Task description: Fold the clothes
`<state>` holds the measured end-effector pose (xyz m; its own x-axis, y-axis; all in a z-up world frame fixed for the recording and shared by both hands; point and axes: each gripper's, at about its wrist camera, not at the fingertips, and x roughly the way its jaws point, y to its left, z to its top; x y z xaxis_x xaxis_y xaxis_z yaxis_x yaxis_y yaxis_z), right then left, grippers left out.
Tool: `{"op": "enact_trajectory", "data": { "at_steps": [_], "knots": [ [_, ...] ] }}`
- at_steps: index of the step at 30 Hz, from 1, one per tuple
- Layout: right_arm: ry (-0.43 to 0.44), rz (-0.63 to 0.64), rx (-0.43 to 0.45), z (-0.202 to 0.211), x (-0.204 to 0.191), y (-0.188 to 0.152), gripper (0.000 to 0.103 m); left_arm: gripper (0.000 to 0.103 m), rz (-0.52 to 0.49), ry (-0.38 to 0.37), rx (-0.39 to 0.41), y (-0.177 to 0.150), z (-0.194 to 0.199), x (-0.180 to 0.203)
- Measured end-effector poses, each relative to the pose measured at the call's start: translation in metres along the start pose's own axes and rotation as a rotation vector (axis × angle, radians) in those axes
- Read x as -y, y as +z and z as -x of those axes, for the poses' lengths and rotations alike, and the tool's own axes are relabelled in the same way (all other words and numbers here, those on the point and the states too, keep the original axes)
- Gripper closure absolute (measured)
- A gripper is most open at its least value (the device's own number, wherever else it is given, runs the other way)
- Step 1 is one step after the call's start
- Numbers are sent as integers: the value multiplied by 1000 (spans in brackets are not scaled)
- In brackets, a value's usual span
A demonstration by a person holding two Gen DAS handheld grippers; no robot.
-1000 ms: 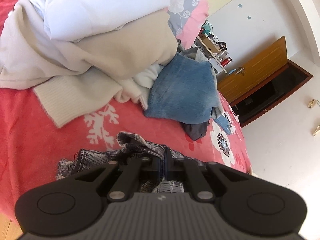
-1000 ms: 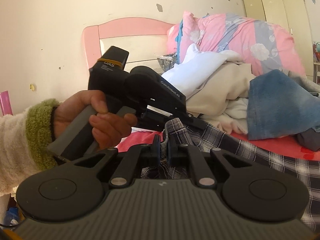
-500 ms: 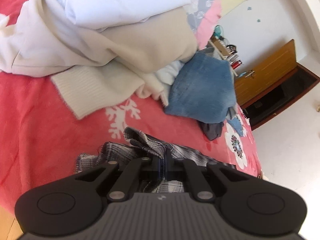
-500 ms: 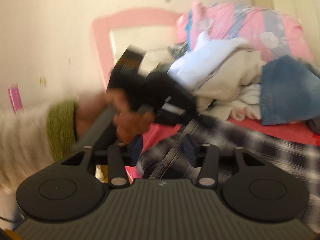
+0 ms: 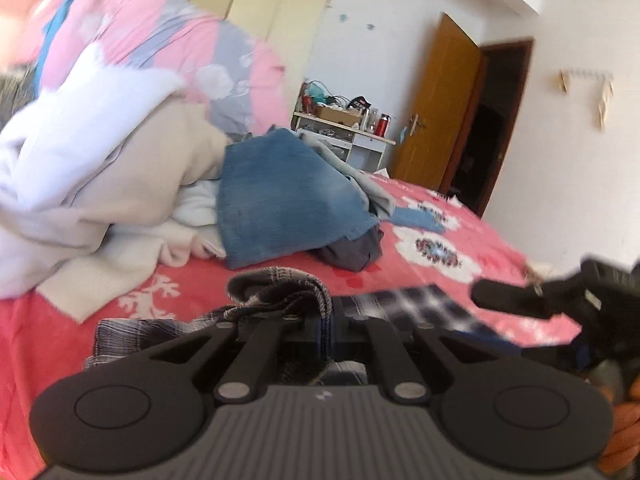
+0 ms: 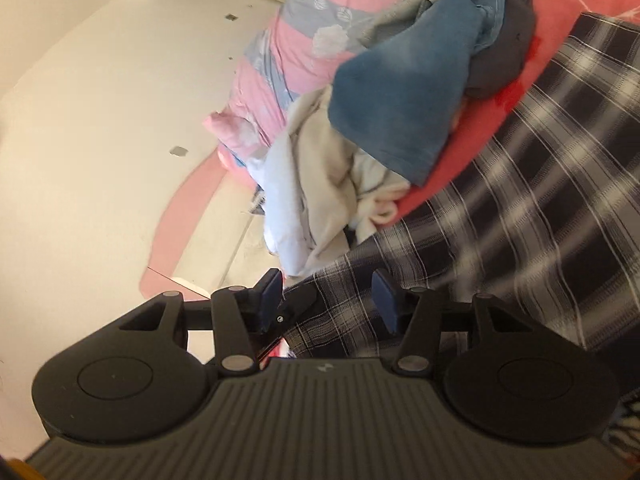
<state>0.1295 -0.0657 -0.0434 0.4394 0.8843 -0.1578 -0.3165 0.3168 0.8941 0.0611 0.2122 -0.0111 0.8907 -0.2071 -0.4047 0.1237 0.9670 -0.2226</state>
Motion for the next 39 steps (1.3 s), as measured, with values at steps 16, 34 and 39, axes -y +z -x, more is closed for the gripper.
{"op": "enact_trajectory", "data": {
  "at_steps": [16, 34, 39],
  "knots": [
    [-195, 586, -216, -48, -75, -26, 51, 98, -508, 90, 69, -54, 0, 70],
    [-239, 438, -135, -23, -34, -20, 90, 98, -687, 89, 114, -89, -6, 102],
    [-215, 311, -65, 4, -17, -18, 91, 98, -674, 62, 120, -92, -9, 125]
  ]
}}
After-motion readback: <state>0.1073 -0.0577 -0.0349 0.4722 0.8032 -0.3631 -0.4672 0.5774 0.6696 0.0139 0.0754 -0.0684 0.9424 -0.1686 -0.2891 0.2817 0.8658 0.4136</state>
